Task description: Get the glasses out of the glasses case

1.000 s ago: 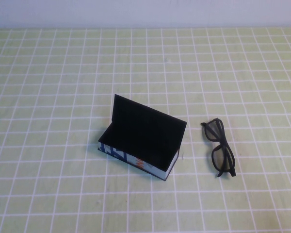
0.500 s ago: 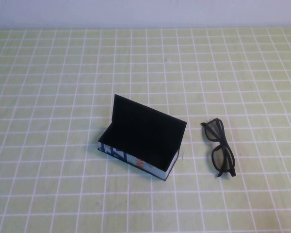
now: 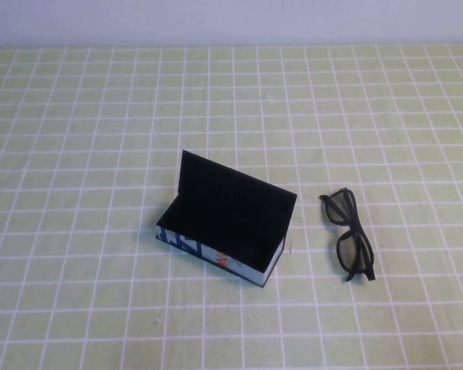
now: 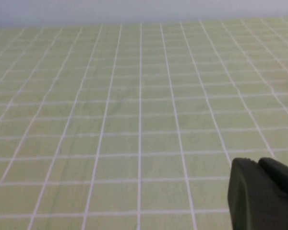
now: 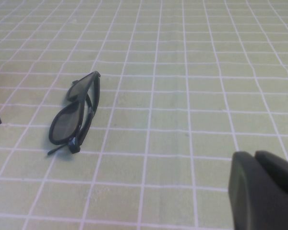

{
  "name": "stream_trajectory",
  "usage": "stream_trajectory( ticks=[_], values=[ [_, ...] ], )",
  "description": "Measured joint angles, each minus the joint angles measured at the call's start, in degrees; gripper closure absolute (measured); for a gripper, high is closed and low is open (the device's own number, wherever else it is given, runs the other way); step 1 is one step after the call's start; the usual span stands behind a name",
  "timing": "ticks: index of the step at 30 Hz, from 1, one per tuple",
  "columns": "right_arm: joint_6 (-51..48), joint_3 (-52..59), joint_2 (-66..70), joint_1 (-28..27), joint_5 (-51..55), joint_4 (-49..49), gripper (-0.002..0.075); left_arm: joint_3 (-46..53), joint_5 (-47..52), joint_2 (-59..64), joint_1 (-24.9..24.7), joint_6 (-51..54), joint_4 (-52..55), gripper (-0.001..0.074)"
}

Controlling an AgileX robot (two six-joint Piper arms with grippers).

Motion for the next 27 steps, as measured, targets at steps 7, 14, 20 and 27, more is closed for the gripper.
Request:
stream_trajectory(
  ticks=[7,14,20,27],
  values=[
    [0.00,0.00,0.00,0.00,0.00,0.00,0.0742,0.00,5.88,-0.10,0.00,-2.23,2.17,0.0739],
    [0.00,0.00,0.00,0.00,0.00,0.00,0.0742,0.00,5.92,-0.10,0.00,-2.23,2.17,0.0739],
    [0.00,0.00,0.00,0.00,0.00,0.00,0.0742,0.00,5.92,-0.10,0.00,-2.23,2.26,0.0739],
    [0.00,0.00,0.00,0.00,0.00,0.00,0.0742,0.00,6.01,-0.10,0.00,-2.23,2.26,0.0739]
  ],
)
